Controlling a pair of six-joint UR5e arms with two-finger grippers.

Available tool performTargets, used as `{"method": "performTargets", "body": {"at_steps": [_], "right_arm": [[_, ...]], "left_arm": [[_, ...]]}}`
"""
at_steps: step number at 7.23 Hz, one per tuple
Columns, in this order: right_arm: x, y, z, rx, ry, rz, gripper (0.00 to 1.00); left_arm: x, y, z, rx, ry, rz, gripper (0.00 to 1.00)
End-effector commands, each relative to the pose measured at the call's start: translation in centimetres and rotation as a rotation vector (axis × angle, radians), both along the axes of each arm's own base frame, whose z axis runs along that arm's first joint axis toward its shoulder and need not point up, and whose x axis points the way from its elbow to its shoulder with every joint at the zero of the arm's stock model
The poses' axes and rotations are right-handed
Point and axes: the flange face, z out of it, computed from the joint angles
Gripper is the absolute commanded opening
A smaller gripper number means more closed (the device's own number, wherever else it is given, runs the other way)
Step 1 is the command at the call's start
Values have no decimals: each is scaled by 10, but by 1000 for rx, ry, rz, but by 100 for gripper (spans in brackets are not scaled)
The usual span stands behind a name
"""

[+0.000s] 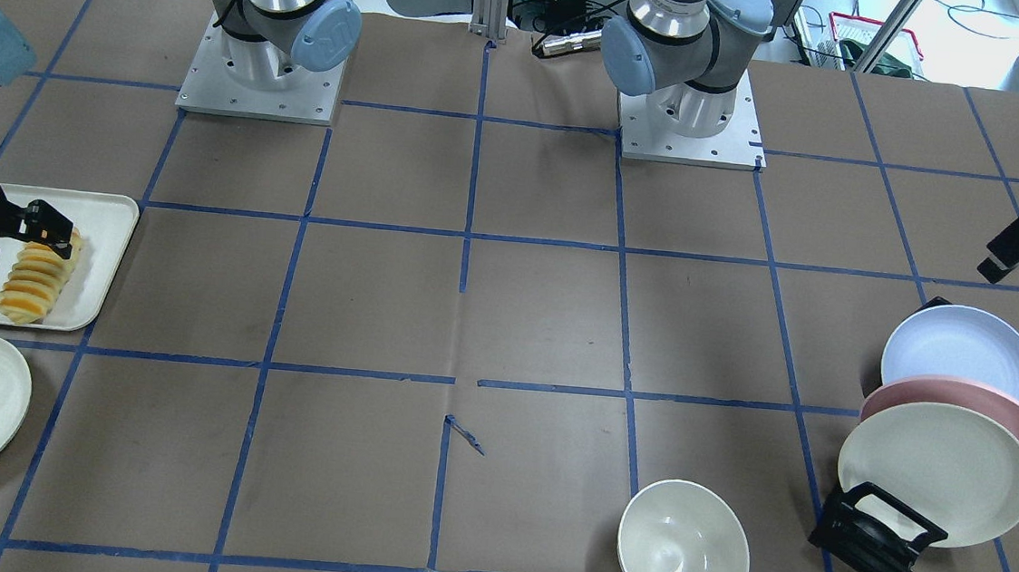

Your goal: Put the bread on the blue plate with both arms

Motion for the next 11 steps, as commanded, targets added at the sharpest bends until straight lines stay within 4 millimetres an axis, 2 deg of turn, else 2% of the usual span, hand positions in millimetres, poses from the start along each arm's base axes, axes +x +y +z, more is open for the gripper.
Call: {"method": "performTargets", "body": {"at_steps": [1,2,3,4,5,6,7,8,9,11], "right_arm": [[2,4,-25,1,-8,4,100],[-4,-2,-32,-27,25,8,100],[-5,-2,-34,-22,27,9,85],[-6,-3,-32,-23,32,10,15],[-5,-3,-30,-28,29,0,0],[-6,-5,-22,-37,34,-6,0],[-7,-7,-16,-46,35,-6,0],[-11,-12,-4,-68,54,-6,0],[-12,-14,19,-67,54,-6,0],[-1,-16,58,-59,43,0,0]], "left_arm": [[89,13,-39,12,19,158,100],[122,22,-75,57,45,212,100],[132,17,-113,77,54,228,100],[142,12,-137,66,38,233,97],[159,13,-158,73,36,256,97],[177,21,-175,95,55,275,94],[199,37,-192,133,63,317,95],[203,43,-204,153,73,330,94],[209,41,-215,155,69,332,84],[212,37,-223,144,70,331,59]]}}
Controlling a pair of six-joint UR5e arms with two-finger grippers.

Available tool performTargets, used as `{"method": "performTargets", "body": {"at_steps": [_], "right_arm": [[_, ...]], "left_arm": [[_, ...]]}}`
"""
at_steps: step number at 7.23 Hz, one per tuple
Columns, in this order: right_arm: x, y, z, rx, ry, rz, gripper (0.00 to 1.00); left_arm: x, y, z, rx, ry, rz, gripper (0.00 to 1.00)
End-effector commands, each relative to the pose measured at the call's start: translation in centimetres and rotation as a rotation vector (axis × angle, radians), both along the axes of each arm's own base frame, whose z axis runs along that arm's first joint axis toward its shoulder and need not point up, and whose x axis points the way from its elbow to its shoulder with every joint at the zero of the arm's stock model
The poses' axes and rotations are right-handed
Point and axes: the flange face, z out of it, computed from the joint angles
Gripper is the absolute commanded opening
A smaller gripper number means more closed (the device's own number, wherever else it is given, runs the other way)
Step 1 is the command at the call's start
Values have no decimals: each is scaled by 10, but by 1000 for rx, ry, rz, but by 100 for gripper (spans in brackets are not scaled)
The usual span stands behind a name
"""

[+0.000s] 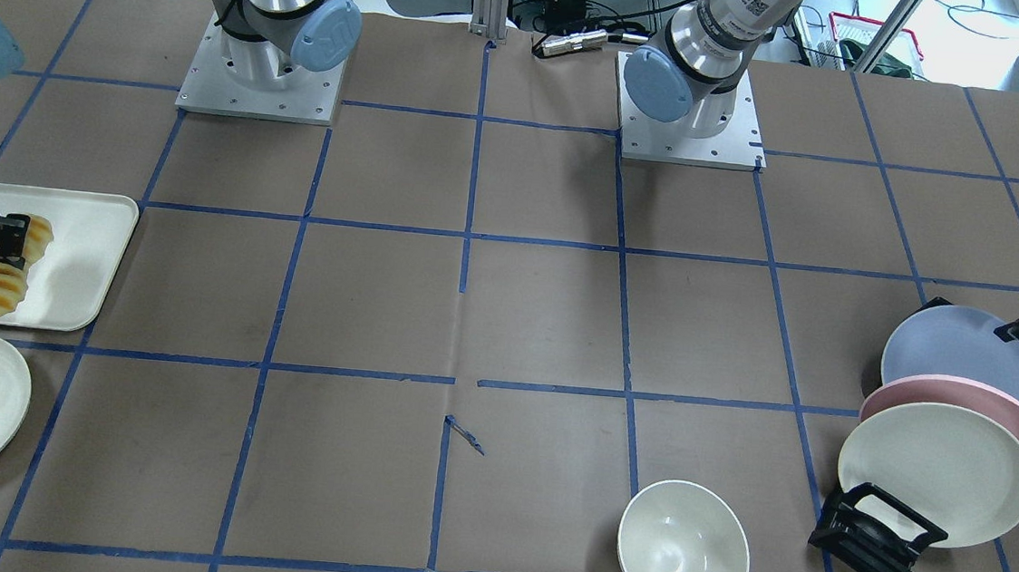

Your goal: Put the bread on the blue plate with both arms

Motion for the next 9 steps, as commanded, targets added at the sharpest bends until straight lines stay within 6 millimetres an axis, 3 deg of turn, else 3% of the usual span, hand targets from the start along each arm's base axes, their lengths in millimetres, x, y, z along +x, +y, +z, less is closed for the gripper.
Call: {"method": "performTargets", "body": {"at_steps": [1,3,5,6,9], "right_arm": [[12,-8,33,-6,3,15,0],[11,-22,65,16,-12,-25,0],[43,-39,85,74,-8,-17,0],[50,-41,88,78,15,-1,0],[50,-40,85,88,14,0,0]], "left_arm": [[2,-2,-6,-4,3,2,53],[2,-1,-7,-1,6,2,26],[3,-2,-9,0,10,1,15],[4,-3,-8,2,12,-1,0],[3,2,21,-15,-6,-15,0]]}}
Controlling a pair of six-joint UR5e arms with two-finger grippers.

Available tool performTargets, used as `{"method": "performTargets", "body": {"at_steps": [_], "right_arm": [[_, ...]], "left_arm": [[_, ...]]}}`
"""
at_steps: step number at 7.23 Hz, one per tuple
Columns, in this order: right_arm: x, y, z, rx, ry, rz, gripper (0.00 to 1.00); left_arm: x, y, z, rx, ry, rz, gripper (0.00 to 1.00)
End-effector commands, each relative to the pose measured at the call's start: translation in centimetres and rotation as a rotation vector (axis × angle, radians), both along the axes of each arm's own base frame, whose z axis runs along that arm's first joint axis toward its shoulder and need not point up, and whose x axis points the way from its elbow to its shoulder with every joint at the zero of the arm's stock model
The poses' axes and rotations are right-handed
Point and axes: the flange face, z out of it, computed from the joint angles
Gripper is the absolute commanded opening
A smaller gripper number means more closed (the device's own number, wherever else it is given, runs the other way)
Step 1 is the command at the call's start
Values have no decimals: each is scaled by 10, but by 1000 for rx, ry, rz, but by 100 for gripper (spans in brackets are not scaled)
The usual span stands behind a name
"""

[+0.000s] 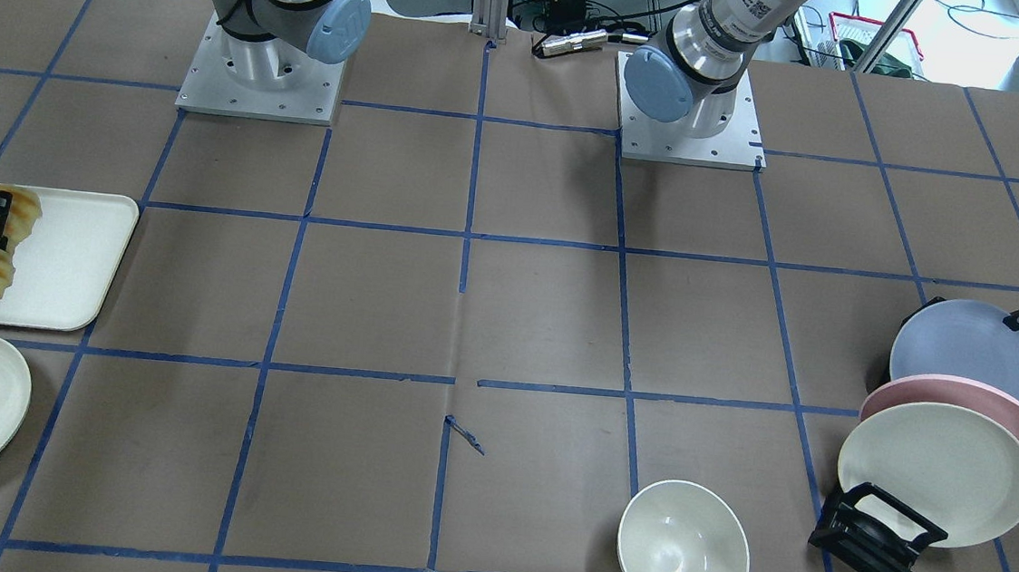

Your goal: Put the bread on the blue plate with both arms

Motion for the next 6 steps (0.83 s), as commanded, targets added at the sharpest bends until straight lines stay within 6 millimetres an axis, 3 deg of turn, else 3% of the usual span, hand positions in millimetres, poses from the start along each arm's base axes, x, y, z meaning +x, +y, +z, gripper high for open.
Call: {"method": "performTargets", "body": {"at_steps": [1,2,4,5,6], "right_arm": [[1,1,-1,7,-3,1,0],[1,0,2,2,0,1,0],[3,0,3,9,-8,2,0],[4,2,4,9,-9,2,0],[4,2,4,9,-8,2,0]], "left_arm": [[1,6,30,-11,-11,-26,0],[0,10,58,1,-5,-27,0],[-17,24,139,36,33,-37,0],[-35,37,179,67,63,-41,0],[-55,46,204,83,83,-47,0]]}}
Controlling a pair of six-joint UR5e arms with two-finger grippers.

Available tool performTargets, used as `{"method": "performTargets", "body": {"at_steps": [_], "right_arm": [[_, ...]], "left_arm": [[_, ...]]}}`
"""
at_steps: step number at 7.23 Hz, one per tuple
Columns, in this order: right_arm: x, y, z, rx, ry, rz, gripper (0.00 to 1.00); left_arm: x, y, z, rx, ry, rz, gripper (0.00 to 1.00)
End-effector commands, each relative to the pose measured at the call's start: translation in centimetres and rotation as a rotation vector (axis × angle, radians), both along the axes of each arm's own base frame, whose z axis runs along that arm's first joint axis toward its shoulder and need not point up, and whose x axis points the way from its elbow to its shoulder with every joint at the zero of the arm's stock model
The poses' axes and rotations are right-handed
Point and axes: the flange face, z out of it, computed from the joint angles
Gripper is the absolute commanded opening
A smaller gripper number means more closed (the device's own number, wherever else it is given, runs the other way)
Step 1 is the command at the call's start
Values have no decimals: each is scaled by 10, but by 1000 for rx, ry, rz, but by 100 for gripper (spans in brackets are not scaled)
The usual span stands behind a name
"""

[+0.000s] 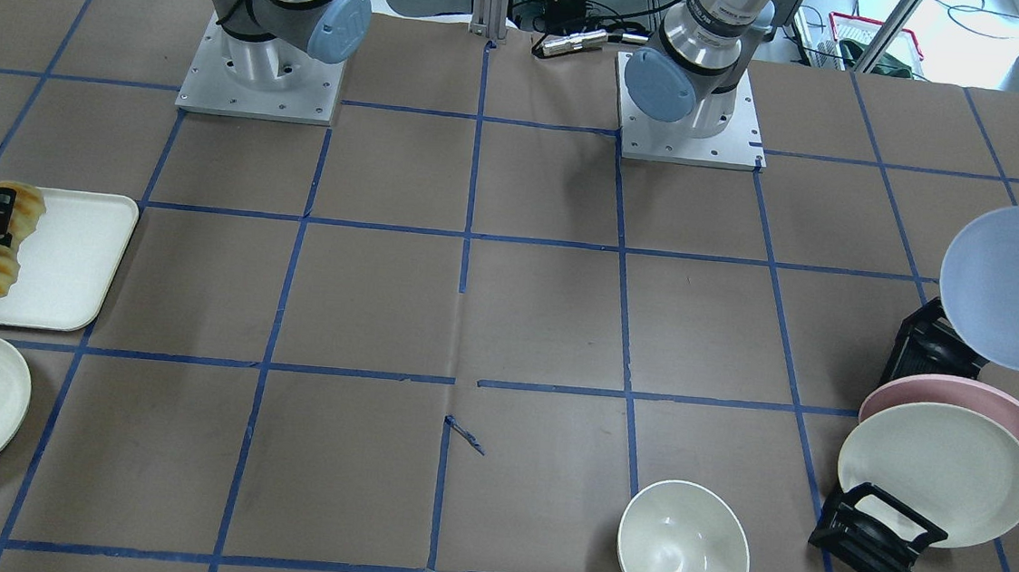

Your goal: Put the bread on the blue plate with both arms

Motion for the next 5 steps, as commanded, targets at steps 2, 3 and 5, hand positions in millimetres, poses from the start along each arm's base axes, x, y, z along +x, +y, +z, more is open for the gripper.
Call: {"method": "performTargets", "body": {"at_steps": [2,3,5], "right_arm": [[1,0,0,-1,-4,0,0],[3,4,1,18,-20,-3,0],[5,3,4,13,-19,-13,0]], "left_arm": [[-121,-20,62,-16,52,-113,0],[-184,-42,71,-42,43,-216,0],[-318,-72,70,-122,153,-428,0]]}}
